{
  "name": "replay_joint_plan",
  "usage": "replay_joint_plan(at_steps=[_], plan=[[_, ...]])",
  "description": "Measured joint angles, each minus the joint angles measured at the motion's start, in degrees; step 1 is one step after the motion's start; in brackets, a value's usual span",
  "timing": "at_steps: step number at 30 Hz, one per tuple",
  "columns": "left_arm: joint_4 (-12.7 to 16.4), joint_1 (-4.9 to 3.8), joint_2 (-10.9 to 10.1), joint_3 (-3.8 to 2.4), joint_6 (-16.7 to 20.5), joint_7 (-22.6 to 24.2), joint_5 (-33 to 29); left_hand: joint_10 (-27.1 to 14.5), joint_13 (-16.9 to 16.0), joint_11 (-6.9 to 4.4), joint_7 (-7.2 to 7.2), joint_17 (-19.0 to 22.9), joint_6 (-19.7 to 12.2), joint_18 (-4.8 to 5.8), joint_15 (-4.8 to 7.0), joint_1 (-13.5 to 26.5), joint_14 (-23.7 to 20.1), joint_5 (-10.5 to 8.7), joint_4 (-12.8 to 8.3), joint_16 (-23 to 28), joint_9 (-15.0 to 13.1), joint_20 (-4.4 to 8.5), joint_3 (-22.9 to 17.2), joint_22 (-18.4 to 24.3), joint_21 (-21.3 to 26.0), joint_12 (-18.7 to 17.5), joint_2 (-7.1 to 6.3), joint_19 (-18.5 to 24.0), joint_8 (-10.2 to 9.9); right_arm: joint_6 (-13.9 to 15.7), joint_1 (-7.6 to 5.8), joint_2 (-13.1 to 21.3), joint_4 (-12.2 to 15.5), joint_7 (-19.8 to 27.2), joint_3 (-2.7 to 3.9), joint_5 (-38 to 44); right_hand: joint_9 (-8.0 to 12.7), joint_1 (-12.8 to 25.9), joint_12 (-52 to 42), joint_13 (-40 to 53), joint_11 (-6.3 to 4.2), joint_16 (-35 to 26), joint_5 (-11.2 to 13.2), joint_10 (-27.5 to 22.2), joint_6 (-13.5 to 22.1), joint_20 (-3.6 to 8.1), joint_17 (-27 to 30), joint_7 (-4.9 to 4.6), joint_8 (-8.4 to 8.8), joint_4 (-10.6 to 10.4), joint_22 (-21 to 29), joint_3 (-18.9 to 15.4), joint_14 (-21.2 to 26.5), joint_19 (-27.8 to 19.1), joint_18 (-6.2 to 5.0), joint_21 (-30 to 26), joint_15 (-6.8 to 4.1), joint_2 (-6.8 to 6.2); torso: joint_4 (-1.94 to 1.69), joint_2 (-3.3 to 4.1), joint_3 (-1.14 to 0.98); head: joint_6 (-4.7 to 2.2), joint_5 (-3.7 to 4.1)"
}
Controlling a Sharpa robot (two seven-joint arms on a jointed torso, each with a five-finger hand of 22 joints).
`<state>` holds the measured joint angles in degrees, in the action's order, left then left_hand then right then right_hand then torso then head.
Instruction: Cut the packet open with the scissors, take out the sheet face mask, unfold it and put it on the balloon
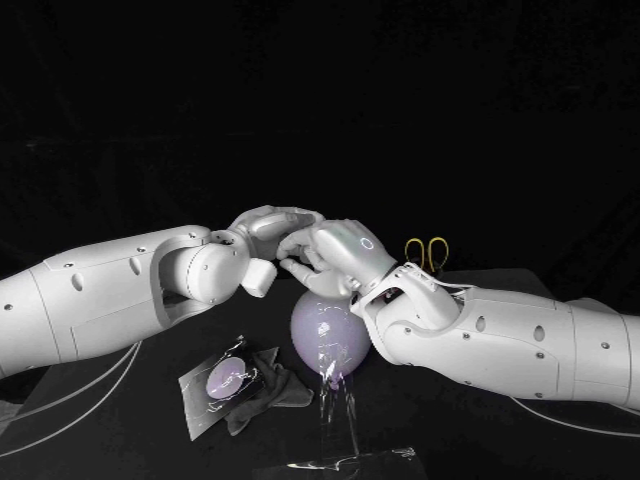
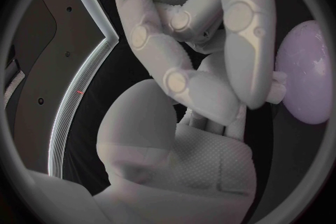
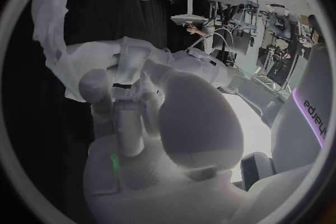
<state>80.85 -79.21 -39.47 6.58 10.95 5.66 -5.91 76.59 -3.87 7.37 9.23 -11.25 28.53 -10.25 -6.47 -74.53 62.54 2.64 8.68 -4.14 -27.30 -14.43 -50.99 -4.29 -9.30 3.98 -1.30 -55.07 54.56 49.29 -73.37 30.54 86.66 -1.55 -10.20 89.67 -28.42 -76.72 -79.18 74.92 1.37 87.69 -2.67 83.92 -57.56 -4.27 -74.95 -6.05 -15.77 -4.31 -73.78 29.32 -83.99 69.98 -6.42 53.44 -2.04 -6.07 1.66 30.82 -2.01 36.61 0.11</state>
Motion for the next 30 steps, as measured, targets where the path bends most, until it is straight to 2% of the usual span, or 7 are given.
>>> replay_joint_plan(at_steps=[2, 4, 7, 12, 18, 24, 30], plan=[[-0.02, 0.0, 0.0, 0.0, -0.01, 0.01, -0.02, 0.0, 0.01, 0.0, 0.0, 0.0, -0.01, 0.0, 0.0, 0.16, 0.0, 0.0, 0.0, 0.0, 0.0, 0.19, 0.0, -0.06, -0.18, -0.06, 0.15, -0.34, 0.0, -0.58, 0.03, 0.05, 0.17, 0.66, -0.01, -0.96, 0.76, 0.29, 0.81, 0.01, 0.66, -0.37, 0.0, -0.01, 1.4, -0.4, 0.0, -0.78, 1.1, -0.2, 0.43, -0.54, -0.02, -0.46, 0.01, -1.03, 0.62, -0.78, 0.01, -0.01, 0.0, 0.01, -0.04], [-0.03, 0.0, 0.0, 0.0, -0.02, 0.02, -0.03, 0.0, 0.01, 0.0, 0.01, 0.0, -0.02, 0.0, 0.0, 0.19, 0.0, 0.0, 0.0, 0.0, 0.0, 0.49, 0.0, -0.07, -0.22, -0.06, 0.19, -0.64, 0.0, -1.02, 0.05, 0.26, 0.5, 1.18, -0.02, -1.65, 1.17, 0.28, 1.08, 0.01, 1.07, -0.38, 0.0, -0.08, 1.94, -0.67, 0.0, -1.3, 1.72, -0.1, 0.59, -0.65, 0.17, -0.73, 0.01, -1.67, 0.83, -0.88, 0.03, 0.0, 0.01, 0.01, -0.09], [-0.06, 0.01, -0.01, 0.0, -0.03, 0.03, -0.05, 0.0, 0.01, 0.0, 0.08, 0.06, -0.12, 0.01, 0.0, 0.31, 0.0, 0.0, 0.0, 0.0, 0.0, 0.52, 0.0, -0.13, -0.47, -0.06, 0.3, -1.08, 0.0, -1.59, 0.07, 0.98, 1.29, 1.95, -0.03, -2.59, 1.61, 0.12, 1.37, 0.02, 1.31, -0.67, 0.0, -0.3, 2.52, -0.76, 0.04, -1.74, 2.16, 0.04, 0.88, -1.11, -0.13, -1.24, 0.02, -2.36, 1.14, -1.47, 0.03, 0.0, 0.01, 0.01, -0.13], [-0.19, 0.01, -0.04, 0.0, -0.05, 0.06, -0.08, -0.03, 0.01, 0.03, 0.08, 0.06, -0.13, 0.03, 0.0, 0.3, 0.0, 0.0, 0.0, 0.0, 0.0, 1.04, 0.0, -0.24, -0.93, -0.05, 0.3, -2.0, 0.0, -1.88, 0.1, 3.38, 3.61, 2.98, -0.05, -3.77, 1.89, 0.04, 1.37, 0.02, 1.52, -0.81, 0.0, -0.51, 2.57, -0.97, 0.05, -1.78, 2.49, 0.04, 0.89, -1.11, 0.07, -1.45, 0.25, -2.32, 1.34, -1.55, 0.03, -0.02, 0.0, -0.14, -0.24], [-0.24, 0.01, -0.2, -0.01, -0.18, 0.15, -0.12, -0.22, 0.01, 0.22, 0.01, 0.12, -0.23, 0.04, 0.0, 0.3, 0.0, 0.0, 0.0, 0.0, 0.0, 1.63, 0.0, -0.32, -1.56, -0.05, 0.3, -3.2, 0.0, -1.21, 0.1, 8.89, 8.2, 4.47, -0.07, -5.98, 2.07, -0.14, 1.19, 0.02, 1.77, -0.82, 0.0, -0.25, 2.57, -1.3, 0.04, -1.78, 2.49, 0.19, 0.23, -1.26, 0.07, -1.12, 0.27, -1.42, 1.34, -1.7, 0.04, -0.02, 0.02, -0.37, -0.42], [-0.15, 0.01, -0.71, -0.01, -0.67, 0.41, -0.14, -0.55, 0.06, 0.55, 0.07, 0.12, -0.33, 0.06, 0.0, 0.53, 0.0, 0.0, 0.0, 0.0, 0.0, 1.97, 0.0, -0.38, -2.03, -0.05, 0.53, -4.59, 0.0, 0.33, 0.1, 16.34, 13.41, 8.27, -0.1, -11.78, 2.2, -0.82, 1.19, 0.01, 1.78, -0.82, 0.0, -0.25, 2.14, -1.3, 0.03, -1.82, 2.49, 0.45, 0.1, -1.0, 0.08, -1.12, 0.28, -1.36, 1.34, -1.02, 0.09, -0.04, 0.02, -0.51, -0.64], [-0.14, 0.01, -1.19, -0.01, -1.79, 0.74, -0.14, -1.97, 0.11, 0.52, -0.21, -0.26, -0.63, 0.07, 0.63, 0.53, 1.87, 0.0, 0.0, -0.9, 0.0, 2.91, 0.0, -0.53, -3.02, -0.28, 0.53, -6.53, 0.02, 1.87, 0.16, 21.26, 15.17, 11.8, -0.13, -17.29, 2.33, -1.27, 1.19, -0.02, 1.78, -0.59, 0.0, -0.24, 1.76, -1.5, 0.0, -1.82, 2.49, 0.78, -0.06, -1.02, 0.08, -0.91, 0.28, -1.01, 1.34, -1.18, 0.12, -0.08, -0.01, -0.57, -0.72]])
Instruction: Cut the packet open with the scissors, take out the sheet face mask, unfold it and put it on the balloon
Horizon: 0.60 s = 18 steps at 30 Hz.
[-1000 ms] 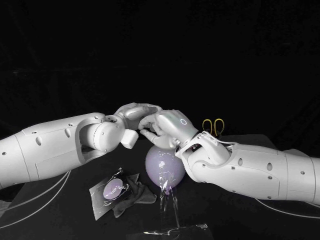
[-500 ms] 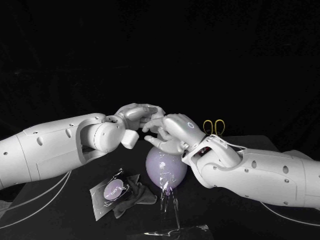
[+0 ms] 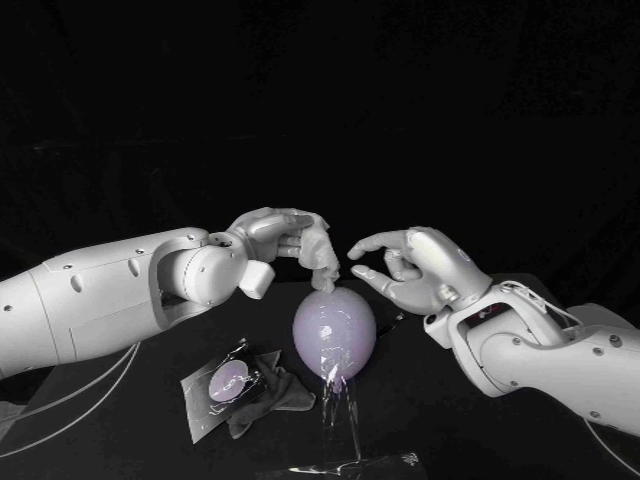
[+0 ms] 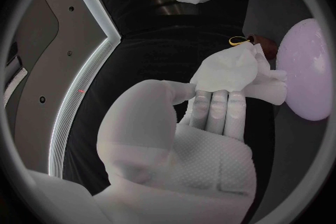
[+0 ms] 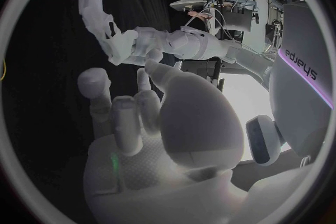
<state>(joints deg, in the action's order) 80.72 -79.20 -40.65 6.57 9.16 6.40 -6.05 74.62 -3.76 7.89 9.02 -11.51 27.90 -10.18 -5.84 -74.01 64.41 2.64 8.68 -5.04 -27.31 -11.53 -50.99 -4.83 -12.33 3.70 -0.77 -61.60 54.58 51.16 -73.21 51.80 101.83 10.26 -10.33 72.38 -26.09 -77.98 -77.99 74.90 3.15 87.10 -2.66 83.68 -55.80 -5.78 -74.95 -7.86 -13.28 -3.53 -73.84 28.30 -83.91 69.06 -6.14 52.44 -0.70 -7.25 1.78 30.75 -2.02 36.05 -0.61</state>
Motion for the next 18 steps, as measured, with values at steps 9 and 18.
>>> replay_joint_plan(at_steps=[9, 18], plan=[[-0.05, 0.0, -0.55, -0.02, -2.35, 0.57, 0.01, -0.61, 0.0, -0.21, 0.11, -0.72, -0.3, 0.02, 0.72, 0.0, 2.39, 0.0, 0.0, -1.32, 0.0, 0.87, 0.0, -0.29, -0.93, 0.0, 0.0, -2.11, 0.64, 1.88, 0.91, 1.24, -2.74, 1.48, -0.03, -5.51, 0.31, -0.29, 0.01, 0.02, -0.01, 0.0, 0.0, 0.0, -0.01, 0.0, 0.0, 0.01, 0.51, 0.15, 0.06, -0.15, 0.0, 0.0, -0.88, -0.46, 0.0, -0.29, -0.08, 0.09, -0.07, -0.19, 0.25], [0.01, 0.0, -0.65, -0.03, -4.37, 0.99, 0.02, -1.22, -0.01, -0.41, 0.02, -1.16, -0.8, 0.04, 0.95, -0.01, 3.49, 0.0, 0.42, -1.85, 0.0, 1.25, 0.42, -0.28, -1.49, 0.0, 0.0, -3.53, 1.1, 2.04, 2.13, -2.67, -6.2, -1.15, -0.03, -7.37, 0.85, 0.77, 0.01, 0.05, 0.2, -0.01, 0.0, -0.22, 0.2, -0.31, 0.05, -0.2, 1.11, -0.67, 0.48, -1.28, -0.11, -0.31, -0.88, -1.54, 0.3, -1.35, -0.18, 0.15, -0.01, 0.06, 0.58]])
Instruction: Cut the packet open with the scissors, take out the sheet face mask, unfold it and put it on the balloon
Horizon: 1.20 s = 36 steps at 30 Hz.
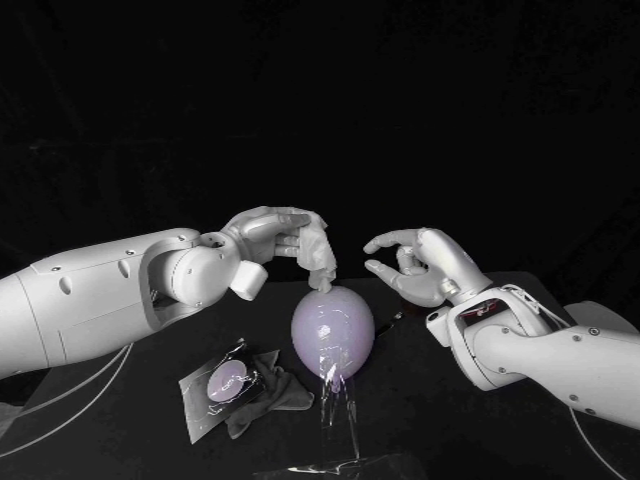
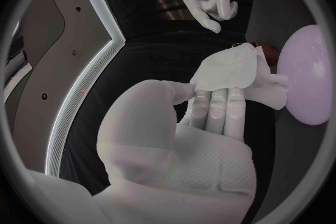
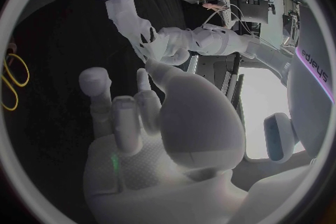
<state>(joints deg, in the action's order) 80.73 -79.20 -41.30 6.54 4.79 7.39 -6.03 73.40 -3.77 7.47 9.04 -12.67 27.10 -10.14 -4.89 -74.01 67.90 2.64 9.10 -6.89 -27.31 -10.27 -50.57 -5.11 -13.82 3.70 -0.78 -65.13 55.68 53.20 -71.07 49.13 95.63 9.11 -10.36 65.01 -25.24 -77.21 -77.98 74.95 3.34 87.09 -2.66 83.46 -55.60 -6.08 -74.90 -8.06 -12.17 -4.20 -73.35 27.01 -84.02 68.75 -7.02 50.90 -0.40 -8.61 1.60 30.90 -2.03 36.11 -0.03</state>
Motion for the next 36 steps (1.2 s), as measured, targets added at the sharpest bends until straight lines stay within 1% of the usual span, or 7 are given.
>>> replay_joint_plan(at_steps=[12, 17, 25, 26, 30, 33, 36], plan=[[-0.12, 0.0, -0.09, -0.02, -1.17, 0.57, 0.07, -0.42, -0.01, -0.83, 0.09, -4.18, -0.32, 0.82, 2.24, -0.17, 8.75, 0.01, 0.55, -5.4, 0.0, 2.84, 0.55, -1.85, -4.75, -0.01, 0.16, -7.41, 0.21, -0.99, 1.18, -3.82, -3.41, -4.34, 0.0, 1.2, 0.23, 0.0, 0.24, -0.01, -0.04, -0.18, -0.02, -0.04, 0.01, 0.0, -0.02, -0.01, 0.23, 0.0, 0.16, 0.0, 0.01, 0.0, 0.01, -0.43, 0.0, 0.0, -0.03, -0.04, 0.07, -0.04, 0.07], [-0.86, -0.04, -0.33, -0.24, -2.54, 0.71, 1.27, 0.48, -0.17, -1.72, 0.07, -6.92, -0.33, 0.38, 3.23, -0.17, 11.15, 0.01, 0.71, -7.82, 0.0, 3.79, 0.71, -3.06, -7.02, -0.04, 0.17, -8.89, 0.54, -0.97, 1.11, -4.14, -3.86, -4.76, 0.07, 1.53, 0.3, 0.0, 0.24, -0.03, -0.05, -0.21, -0.22, -0.04, 0.01, -0.21, -0.05, 0.0, 0.23, 0.01, 0.23, 0.01, 0.01, -0.21, 0.01, -0.83, 0.01, 0.0, 0.03, -0.04, 0.02, -0.13, -0.02], [-3.05, -0.8, -0.58, -0.69, -7.5, 0.24, 7.26, 2.91, -0.51, -2.73, -0.64, -13.51, 1.55, 0.39, 4.27, -1.2, 12.42, 0.01, -0.11, -13.07, 0.3, 4.69, 1.82, -6.12, -11.65, 0.61, -0.86, -8.87, 0.54, -1.91, -1.32, -4.49, -5.54, -3.54, 0.28, -1.4, 0.82, -0.27, 1.29, -0.04, 0.58, -0.23, -0.22, -0.68, 0.49, -0.37, -0.05, -0.47, 0.9, 0.28, 0.83, 0.1, 0.01, -1.51, 0.03, -2.82, 0.4, 0.22, 0.07, -0.09, -0.07, -0.14, 0.04], [-3.49, -1.01, -0.6, -0.75, -8.49, 0.12, 8.48, 3.32, -0.59, -2.87, -0.63, -14.88, 2.9, 0.4, 4.54, -1.58, 12.73, 0.01, -0.42, -14.37, 4.24, 5.0, 2.14, -6.86, -12.73, 0.74, -1.25, -8.79, 0.52, -2.33, -1.87, -4.58, -5.98, -3.09, 0.36, -2.42, 0.95, -0.54, 1.79, -0.04, 0.68, -0.53, -0.22, -1.06, 0.63, -0.39, -0.05, -0.61, 1.11, 0.35, 1.09, 0.03, 0.01, -2.12, -0.05, -3.66, 0.4, 0.23, 0.07, -0.09, -0.07, -0.15, 0.07], [-4.87, -1.82, -0.63, -0.88, -11.85, -0.3, 12.44, 3.84, -0.68, -3.39, -1.16, -20.4, 4.8, 0.56, 4.86, -2.21, 12.42, 0.01, -1.04, -19.46, 4.69, 5.89, 2.76, -9.77, -16.71, 0.77, -1.88, -7.6, -1.5, -4.41, -3.57, -5.02, -7.59, -1.34, 0.42, -6.09, 1.5, -0.7, 6.88, -0.02, 1.0, -2.47, -0.22, -4.59, 1.14, -0.75, -0.05, -1.09, 1.68, 0.35, 3.75, 0.03, 0.56, -6.7, -1.9, -10.69, 1.29, 0.07, 0.1, -0.09, -0.07, -0.28, 0.16], [-6.08, -2.84, -0.5, -0.97, -14.73, -0.69, 15.36, 4.13, -0.85, -3.09, -1.53, -25.98, 5.92, 0.68, 5.02, -2.84, 10.31, 0.01, -1.07, -24.95, 4.69, 6.03, 3.92, -13.17, -21.1, 0.79, -2.51, -4.93, -3.22, -6.57, -4.81, -5.63, -9.19, -0.01, 0.45, -9.14, 2.08, -1.03, 27.33, -11.54, 1.75, -10.8, -0.22, -16.8, 1.9, -1.33, 8.24, -1.41, 2.25, 0.64, 7.38, 0.56, 9.07, -12.66, -2.76, -19.17, 1.69, -0.18, 0.1, -0.1, -0.07, -0.35, 0.22], [-7.22, -3.98, -0.32, -1.02, -17.69, -1.2, 17.77, 4.57, -1.19, -3.54, -1.54, -29.07, 6.28, 0.86, 4.98, -3.03, 8.94, 0.01, -1.18, -28.16, 4.69, 5.97, 4.18, -15.39, -23.93, 0.98, -2.34, -3.24, -3.87, -8.76, -5.69, -6.35, -10.69, 1.0, 0.47, -11.77, 2.44, -1.44, 43.83, -24.61, 1.76, -27.53, -0.22, -22.62, 2.41, -1.86, 26.39, -1.54, 2.73, 0.24, 10.41, 2.86, 22.56, -16.05, -2.79, -24.17, 2.32, -0.37, 0.1, -0.12, -0.06, -0.4, 0.27]])
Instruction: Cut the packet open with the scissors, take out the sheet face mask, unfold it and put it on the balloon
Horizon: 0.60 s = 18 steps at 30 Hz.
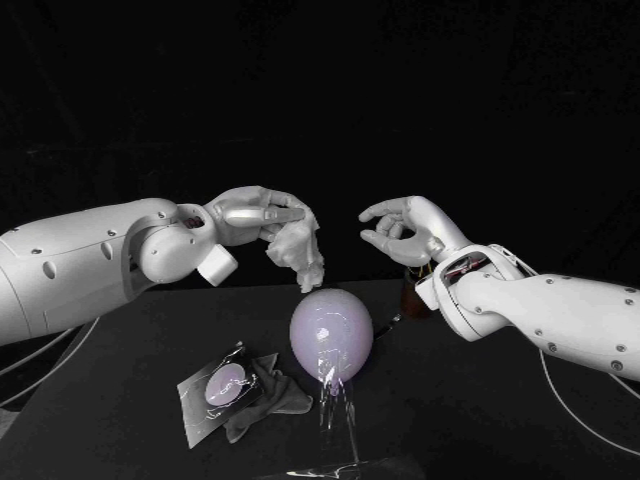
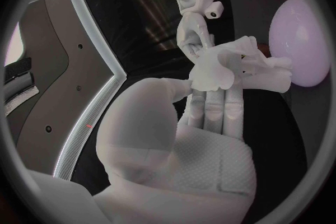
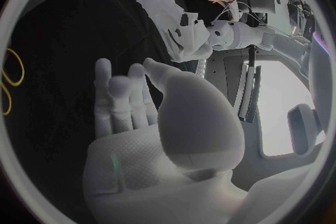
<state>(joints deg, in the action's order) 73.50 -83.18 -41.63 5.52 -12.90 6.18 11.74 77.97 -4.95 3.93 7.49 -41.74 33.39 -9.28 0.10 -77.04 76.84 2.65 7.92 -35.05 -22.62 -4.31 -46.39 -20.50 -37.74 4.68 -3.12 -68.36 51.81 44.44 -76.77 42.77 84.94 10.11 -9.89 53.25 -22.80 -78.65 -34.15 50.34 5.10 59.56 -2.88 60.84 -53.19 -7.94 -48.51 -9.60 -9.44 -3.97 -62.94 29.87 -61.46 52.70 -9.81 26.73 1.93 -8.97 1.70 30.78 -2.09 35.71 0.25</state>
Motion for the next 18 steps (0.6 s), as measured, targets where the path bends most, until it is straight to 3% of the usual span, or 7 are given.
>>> replay_joint_plan(at_steps=[2, 6, 10, 13, 15, 18], plan=[[-0.9, -1.13, 0.18, 0.0, -2.63, -0.56, 1.9, 0.29, -0.26, -0.26, -0.13, -1.87, 0.73, 0.01, 0.19, -0.43, -0.2, 0.22, 0.31, -2.18, 0.0, -0.08, 0.68, -1.47, -1.95, 0.24, 0.0, 0.76, -0.71, -1.97, -0.7, -0.79, -1.46, 0.68, 0.0, -2.07, 0.17, -0.34, 6.9, -6.88, 0.43, -6.73, 0.0, 0.49, 0.22, -0.49, 4.71, -0.21, 0.6, -0.1, 2.26, 1.21, 2.17, -1.07, 0.01, -3.02, 0.22, -0.65, 0.0, -0.01, 0.02, -0.03, 0.02], [-2.17, -2.88, 0.39, -0.15, -7.3, -1.62, 5.21, 0.5, -0.94, -0.45, -0.38, -5.37, 1.73, 0.03, 0.29, -0.92, -0.9, 0.23, 0.46, -6.41, 0.04, -0.09, 1.75, -4.5, -5.57, 0.65, 0.09, 1.94, -1.78, -5.8, -1.5, -2.08, -3.49, 1.78, 0.07, -5.45, 0.29, -0.37, 15.31, -15.24, 0.66, -15.44, 0.0, 0.26, 0.71, -1.54, 9.66, -0.7, 1.18, -0.4, 5.65, 2.73, 5.43, -3.57, 0.01, -7.49, 1.25, -0.69, -0.03, -0.01, 0.01, -0.03, 0.07], [-3.15, -4.48, 0.5, -0.17, -11.34, -2.81, 8.08, 1.31, -2.24, -0.85, -0.65, -12.81, 3.25, 0.03, 0.62, -1.54, 0.28, 0.23, 0.79, -15.55, 0.52, 0.09, 3.19, -14.19, -14.1, 1.6, -0.05, 1.47, -3.48, -10.01, -2.03, -3.66, -5.35, 2.61, 0.05, -8.34, 0.36, 1.22, 23.75, -25.15, 2.2, -26.57, -0.23, 1.18, 1.64, -3.66, 15.83, -1.65, 1.93, -1.35, 12.39, 3.16, 8.04, -6.37, 0.01, -14.76, 3.11, -2.28, -0.07, -0.01, -0.01, 0.04, -0.07], [-3.77, -5.45, 0.66, -0.25, -14.15, -3.71, 10.0, 1.61, -3.07, -0.95, -0.72, -16.38, 4.0, 0.04, 0.77, -1.92, 1.27, 0.22, 0.92, -20.09, 0.83, 0.09, 3.51, -19.01, -18.23, 2.11, -0.13, 0.61, -4.21, -13.26, -2.28, -4.75, -6.5, 3.23, 0.04, -10.36, 0.38, 2.02, 27.47, -30.48, 2.89, -32.12, -0.23, 1.73, 2.29, -5.09, 18.63, -2.31, 2.63, -2.15, 17.02, 1.99, 8.47, -6.25, 0.02, -18.79, 4.36, -3.08, -0.07, 0.01, -0.01, 0.04, -0.16], [-4.06, -5.88, 0.77, -0.26, -15.76, -4.27, 11.04, 1.82, -4.09, -0.97, -0.91, -20.89, 4.83, 0.63, 0.9, -2.47, 2.84, 0.22, 0.94, -25.58, 0.99, 0.09, 4.3, -24.51, -22.67, 2.87, -0.35, -1.0, -5.14, -15.17, -2.42, -5.35, -7.19, 3.57, 0.02, -11.53, 0.69, 2.58, 29.52, -33.64, 4.09, -36.04, -0.23, 0.54, 3.37, -6.04, 20.47, -3.13, 3.46, -2.53, 20.24, -0.31, 10.44, -7.19, 0.02, -21.61, 5.67, -3.64, -0.05, 0.02, -0.01, 0.08, -0.2], [-4.43, -6.26, 0.88, -0.28, -18.07, -5.06, 12.58, 1.59, -5.24, -1.19, -0.91, -23.12, 5.45, 1.35, 1.05, -2.87, 3.17, 0.21, 0.87, -28.51, 1.3, 0.2, 4.68, -28.27, -25.78, 3.47, -0.42, -1.27, -5.99, -18.3, -2.78, -6.26, -8.24, 4.06, 0.02, -13.32, 1.04, 2.57, 30.22, -37.13, 5.24, -40.23, -0.23, -1.72, 5.63, -7.49, 22.52, -2.91, 4.52, -2.8, 24.09, -3.74, 12.98, -8.38, 0.04, -23.14, 6.78, -3.63, -0.05, 0.03, -0.01, 0.1, -0.19]])
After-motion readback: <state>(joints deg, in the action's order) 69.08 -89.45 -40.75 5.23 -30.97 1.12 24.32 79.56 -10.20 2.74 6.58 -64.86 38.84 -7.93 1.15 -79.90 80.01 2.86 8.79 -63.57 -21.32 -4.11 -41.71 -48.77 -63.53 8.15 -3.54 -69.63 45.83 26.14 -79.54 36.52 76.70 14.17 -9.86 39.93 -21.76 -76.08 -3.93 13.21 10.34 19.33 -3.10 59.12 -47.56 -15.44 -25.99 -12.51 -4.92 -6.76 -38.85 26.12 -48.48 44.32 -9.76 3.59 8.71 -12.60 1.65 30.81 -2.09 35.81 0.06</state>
